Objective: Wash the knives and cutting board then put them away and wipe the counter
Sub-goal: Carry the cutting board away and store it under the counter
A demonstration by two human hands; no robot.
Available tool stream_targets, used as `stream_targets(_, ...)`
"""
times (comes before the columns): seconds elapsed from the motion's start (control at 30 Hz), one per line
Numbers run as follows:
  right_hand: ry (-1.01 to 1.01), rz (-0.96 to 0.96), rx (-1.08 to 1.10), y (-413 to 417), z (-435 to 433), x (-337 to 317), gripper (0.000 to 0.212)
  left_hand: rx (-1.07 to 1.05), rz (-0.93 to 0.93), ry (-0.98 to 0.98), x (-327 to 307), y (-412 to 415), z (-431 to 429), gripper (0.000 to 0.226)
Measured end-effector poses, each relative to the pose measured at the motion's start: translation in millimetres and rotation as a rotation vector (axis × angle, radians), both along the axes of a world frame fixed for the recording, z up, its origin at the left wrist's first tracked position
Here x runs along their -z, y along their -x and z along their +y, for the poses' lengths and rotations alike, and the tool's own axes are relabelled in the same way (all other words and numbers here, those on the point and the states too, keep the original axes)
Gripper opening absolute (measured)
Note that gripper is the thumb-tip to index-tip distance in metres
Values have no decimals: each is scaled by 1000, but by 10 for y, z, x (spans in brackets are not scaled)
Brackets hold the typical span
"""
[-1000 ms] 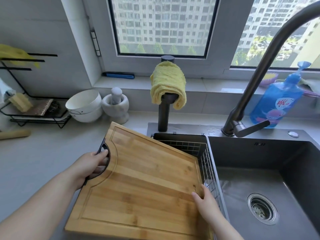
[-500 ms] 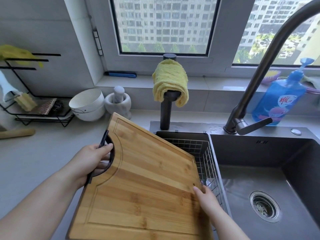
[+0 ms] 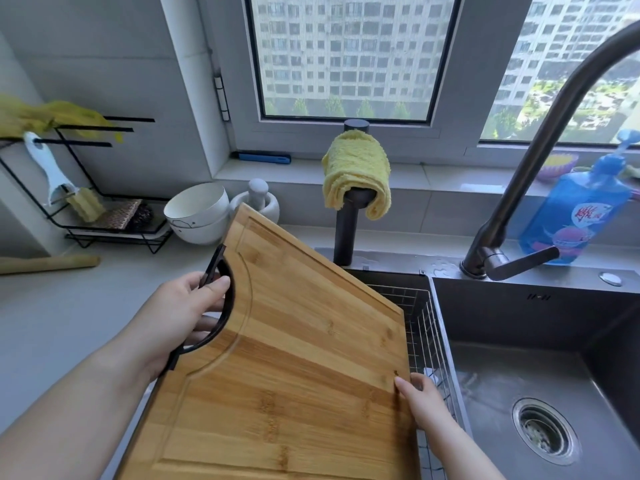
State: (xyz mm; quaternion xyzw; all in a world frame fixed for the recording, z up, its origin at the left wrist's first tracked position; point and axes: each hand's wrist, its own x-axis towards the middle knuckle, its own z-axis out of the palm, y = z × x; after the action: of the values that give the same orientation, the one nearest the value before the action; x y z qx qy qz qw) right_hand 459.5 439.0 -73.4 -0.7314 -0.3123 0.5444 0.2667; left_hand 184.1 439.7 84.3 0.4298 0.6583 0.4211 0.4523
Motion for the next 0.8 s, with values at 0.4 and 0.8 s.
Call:
stream_targets(0.4,-205,59,-92,-147,110,-552,44,-271,-220,-1,-97,401,-280,15)
stream_targets(0.8,-286,88,-460,213,290,-788,47,-696,-203,-22,156,595,-1397,21)
